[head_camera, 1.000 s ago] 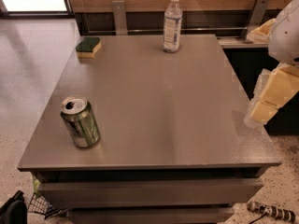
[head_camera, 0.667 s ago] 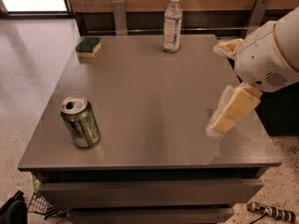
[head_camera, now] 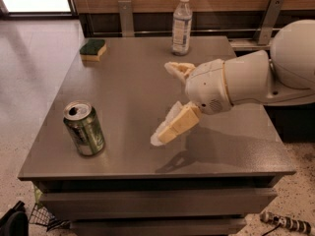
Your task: Move green can near sponge
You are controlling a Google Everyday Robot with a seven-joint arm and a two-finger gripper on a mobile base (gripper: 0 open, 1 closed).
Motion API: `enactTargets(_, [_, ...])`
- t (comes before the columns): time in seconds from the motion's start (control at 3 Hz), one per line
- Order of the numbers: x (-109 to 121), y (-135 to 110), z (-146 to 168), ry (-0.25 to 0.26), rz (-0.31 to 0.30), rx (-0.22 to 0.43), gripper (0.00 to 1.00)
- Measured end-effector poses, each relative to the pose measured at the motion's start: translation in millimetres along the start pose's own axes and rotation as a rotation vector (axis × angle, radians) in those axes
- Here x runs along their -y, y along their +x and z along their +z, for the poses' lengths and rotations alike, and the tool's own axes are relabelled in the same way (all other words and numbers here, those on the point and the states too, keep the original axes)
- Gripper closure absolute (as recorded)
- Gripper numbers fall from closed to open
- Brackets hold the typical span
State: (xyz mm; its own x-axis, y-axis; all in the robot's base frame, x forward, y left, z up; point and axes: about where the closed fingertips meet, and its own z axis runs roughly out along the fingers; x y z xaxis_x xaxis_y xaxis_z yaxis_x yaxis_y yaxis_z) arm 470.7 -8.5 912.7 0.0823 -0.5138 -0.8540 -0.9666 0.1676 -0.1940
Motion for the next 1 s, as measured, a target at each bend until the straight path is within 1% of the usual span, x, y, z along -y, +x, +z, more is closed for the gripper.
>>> enactTargets(0.33, [-5.5,-10.1,33.9,-0.051,0.061,0.130,0.00])
enactTargets(0.67, [-5.5,-10.1,33.9,-0.051,0.061,0.130,0.00])
enactTargets(1.0, [-9.8,-11.4,42.6,-0.065,0.070,0.154,0.00])
